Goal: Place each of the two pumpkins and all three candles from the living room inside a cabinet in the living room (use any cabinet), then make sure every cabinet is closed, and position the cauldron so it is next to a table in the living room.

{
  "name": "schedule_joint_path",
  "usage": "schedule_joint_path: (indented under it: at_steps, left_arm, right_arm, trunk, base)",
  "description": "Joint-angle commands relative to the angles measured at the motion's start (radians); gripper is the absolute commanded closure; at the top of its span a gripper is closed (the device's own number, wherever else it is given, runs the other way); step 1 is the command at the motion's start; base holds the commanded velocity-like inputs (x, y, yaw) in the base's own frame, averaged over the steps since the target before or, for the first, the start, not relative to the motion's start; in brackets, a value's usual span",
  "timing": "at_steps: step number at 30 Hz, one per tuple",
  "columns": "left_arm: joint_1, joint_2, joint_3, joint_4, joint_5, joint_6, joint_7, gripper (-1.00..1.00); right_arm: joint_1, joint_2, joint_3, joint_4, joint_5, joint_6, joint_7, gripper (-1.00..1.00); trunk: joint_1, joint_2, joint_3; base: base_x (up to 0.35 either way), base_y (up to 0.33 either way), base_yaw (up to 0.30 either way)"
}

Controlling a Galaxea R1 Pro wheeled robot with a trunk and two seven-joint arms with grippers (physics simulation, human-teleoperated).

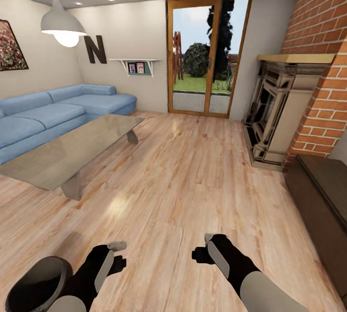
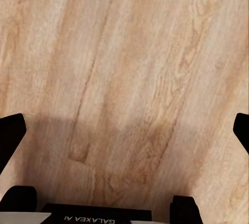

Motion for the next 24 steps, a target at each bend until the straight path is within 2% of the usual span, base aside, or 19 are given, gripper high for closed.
schedule_joint_path:
  at_steps: [1,24]
  left_arm:
    - [0.0,0.0,0.0,0.0,0.0,0.0,0.0,-1.0]
    - [0.001,0.0,0.0,0.0,0.0,0.0,0.0,-1.0]
  right_arm:
    - [0.0,0.0,0.0,0.0,0.0,0.0,0.0,-1.0]
    - [0.0,0.001,0.002,0.0,0.0,0.0,0.0,-1.0]
  trunk:
    - [0.0,0.0,0.0]
    - [0.0,0.0,-0.009]
  base:
    - [0.0,0.0,0.286]
    - [0.0,0.0,0.286]
